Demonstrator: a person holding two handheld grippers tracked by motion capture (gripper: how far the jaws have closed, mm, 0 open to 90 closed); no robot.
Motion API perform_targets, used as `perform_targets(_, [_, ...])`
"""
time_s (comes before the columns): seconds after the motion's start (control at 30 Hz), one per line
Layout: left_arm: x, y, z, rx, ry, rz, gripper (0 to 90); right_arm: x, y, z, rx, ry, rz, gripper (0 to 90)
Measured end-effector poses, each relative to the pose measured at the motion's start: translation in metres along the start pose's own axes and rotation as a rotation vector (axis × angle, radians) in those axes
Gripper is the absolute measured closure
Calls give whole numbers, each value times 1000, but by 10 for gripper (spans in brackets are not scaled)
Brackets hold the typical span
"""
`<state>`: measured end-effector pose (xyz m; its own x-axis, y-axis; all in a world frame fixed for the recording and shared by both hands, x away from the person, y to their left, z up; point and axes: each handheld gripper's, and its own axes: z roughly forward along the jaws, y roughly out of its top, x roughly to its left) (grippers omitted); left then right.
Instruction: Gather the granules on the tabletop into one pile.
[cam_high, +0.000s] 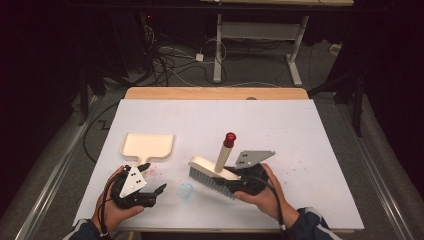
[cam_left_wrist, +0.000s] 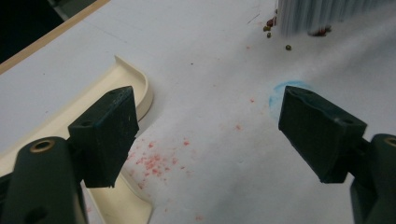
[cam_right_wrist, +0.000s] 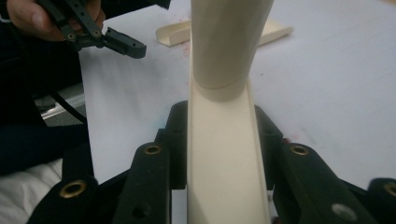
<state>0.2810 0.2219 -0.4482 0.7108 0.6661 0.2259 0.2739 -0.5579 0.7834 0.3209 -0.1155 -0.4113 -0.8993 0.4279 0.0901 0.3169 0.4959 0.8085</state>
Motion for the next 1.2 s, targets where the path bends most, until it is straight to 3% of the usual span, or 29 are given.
perform_targets(0.13, [-1,1,1,2,-5,10,194,5,-4,26,14,-50,97,679])
perform_targets(0.2, [-1,1,1,2,-8,11,194,2,-7,36,3,-101,155,679])
perform_targets(0.27, [-1,0,1,2,-10,16,194,-2,-8,38,-6,-153,179,679])
perform_targets(0.37, [-2,0,1,3,-12,16,194,-8,-12,35,0,-201,205,678])
perform_targets(0.47, [-2,0,1,3,-13,22,194,-15,-17,28,-4,-207,263,678])
perform_targets(0.6, [-3,1,1,7,-20,26,194,-20,-22,15,-5,-238,279,678])
perform_targets(0.7, [-3,1,3,16,-26,30,194,-24,-27,5,-1,-234,290,678])
perform_targets(0.83, [-4,1,3,13,-26,29,194,-27,-27,-3,-11,-234,267,679])
perform_targets(0.93, [-4,1,3,13,-28,31,194,-28,-24,-10,-33,-192,223,679])
perform_targets(1.07, [-4,1,4,18,-27,31,194,-25,-20,-23,-35,-121,87,678])
perform_targets(1.2, [-4,1,4,18,-27,29,194,-19,-23,-36,-12,-11,-69,678])
